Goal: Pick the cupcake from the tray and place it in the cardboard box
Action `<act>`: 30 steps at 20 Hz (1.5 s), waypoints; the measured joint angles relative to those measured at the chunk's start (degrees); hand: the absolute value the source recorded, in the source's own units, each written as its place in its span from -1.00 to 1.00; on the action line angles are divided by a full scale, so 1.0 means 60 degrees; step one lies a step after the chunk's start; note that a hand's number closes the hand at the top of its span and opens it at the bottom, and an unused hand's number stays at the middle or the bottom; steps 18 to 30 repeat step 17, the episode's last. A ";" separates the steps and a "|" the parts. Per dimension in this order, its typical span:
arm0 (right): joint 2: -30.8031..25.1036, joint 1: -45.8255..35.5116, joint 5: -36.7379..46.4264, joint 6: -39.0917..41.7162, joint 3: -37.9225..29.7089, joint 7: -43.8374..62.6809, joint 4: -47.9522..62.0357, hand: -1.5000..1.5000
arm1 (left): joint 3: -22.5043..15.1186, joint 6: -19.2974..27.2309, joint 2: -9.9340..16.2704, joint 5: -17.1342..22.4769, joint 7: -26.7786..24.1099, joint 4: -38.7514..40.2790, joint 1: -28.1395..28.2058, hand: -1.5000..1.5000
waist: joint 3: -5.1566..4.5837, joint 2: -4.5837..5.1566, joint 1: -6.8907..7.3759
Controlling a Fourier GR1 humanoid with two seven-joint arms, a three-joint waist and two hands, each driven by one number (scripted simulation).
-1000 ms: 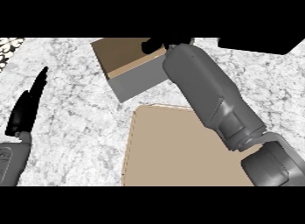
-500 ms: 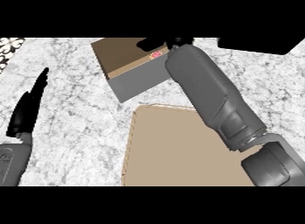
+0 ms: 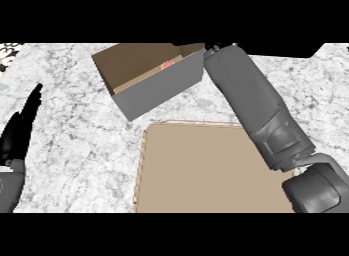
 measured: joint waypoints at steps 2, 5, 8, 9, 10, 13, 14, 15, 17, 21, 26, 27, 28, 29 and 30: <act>-0.0201 0.0121 -0.0227 0.0206 -0.0269 -0.0342 0.0013 -1.00 | 0.0078 -0.0013 0.0025 0.0034 0.0015 -0.0022 0.0152 0.00 | 0.0000 -0.0048 -0.0139; -0.0387 0.0539 -0.0436 0.0340 -0.0524 -0.0835 -0.0024 -1.00 | 0.0131 0.0014 -0.0003 0.0043 0.0081 -0.0279 0.0490 0.00 | 0.0001 -0.0124 -0.0327; -0.0716 0.1015 -0.0578 0.0693 -0.0659 -0.1110 -0.0188 -1.00 | 0.0335 -0.0046 0.0105 0.0121 0.0036 -0.0215 0.0584 0.00 | -0.0002 -0.0185 -0.0511; -0.0844 0.1238 -0.0619 0.0862 -0.0678 -0.1216 -0.0301 -1.00 | 0.0396 -0.0078 0.0140 0.0159 0.0070 -0.0278 0.0621 0.00 | -0.0001 -0.0203 -0.0565; -0.0935 0.1457 -0.0649 0.1003 -0.0671 -0.1254 -0.0471 -1.00 | 0.0437 -0.0061 0.0145 0.0142 0.0000 -0.0278 0.0765 0.00 | 0.0000 -0.0225 -0.0618; -0.1496 0.2024 -0.0683 0.1683 -0.0589 -0.1201 -0.1012 -1.00 | 0.0490 -0.0043 0.0097 0.0141 0.0083 -0.0410 0.0936 0.00 | -0.0001 -0.0279 -0.0758; -0.1670 0.2240 -0.0713 0.1932 -0.0567 -0.1186 -0.1225 -1.00 | 0.0521 -0.0077 0.0128 0.0146 0.0081 -0.0389 0.0901 0.00 | -0.0002 -0.0289 -0.0793; -0.1793 0.2456 -0.0719 0.2164 -0.0512 -0.1107 -0.1434 -1.00 | 0.0562 -0.0046 0.0104 0.0142 -0.0001 -0.0286 0.0885 0.00 | -0.0003 -0.0295 -0.0821; -0.2085 0.2904 -0.0706 0.2651 -0.0380 -0.1006 -0.1870 -1.00 | 0.0541 -0.0027 0.0051 0.0088 0.0061 -0.0381 0.0994 0.00 | -0.0003 -0.0308 -0.0850; -0.2085 0.2904 -0.0706 0.2651 -0.0380 -0.1006 -0.1870 -1.00 | 0.0541 -0.0027 0.0051 0.0088 0.0061 -0.0381 0.0994 0.00 | -0.0003 -0.0308 -0.0850; -0.2085 0.2904 -0.0706 0.2651 -0.0380 -0.1006 -0.1870 -1.00 | 0.0541 -0.0027 0.0051 0.0088 0.0061 -0.0381 0.0994 0.00 | -0.0003 -0.0308 -0.0850; -0.2085 0.2904 -0.0706 0.2651 -0.0380 -0.1006 -0.1870 -1.00 | 0.0541 -0.0027 0.0051 0.0088 0.0061 -0.0381 0.0994 0.00 | -0.0003 -0.0308 -0.0850; -0.2085 0.2904 -0.0706 0.2651 -0.0380 -0.1006 -0.1870 -1.00 | 0.0541 -0.0027 0.0051 0.0088 0.0061 -0.0381 0.0994 0.00 | -0.0003 -0.0308 -0.0850; -0.2085 0.2904 -0.0706 0.2651 -0.0380 -0.1006 -0.1870 -1.00 | 0.0541 -0.0027 0.0051 0.0088 0.0061 -0.0381 0.0994 0.00 | -0.0003 -0.0308 -0.0850; -0.2085 0.2904 -0.0706 0.2651 -0.0380 -0.1006 -0.1870 -1.00 | 0.0541 -0.0027 0.0051 0.0088 0.0061 -0.0381 0.0994 0.00 | -0.0003 -0.0308 -0.0850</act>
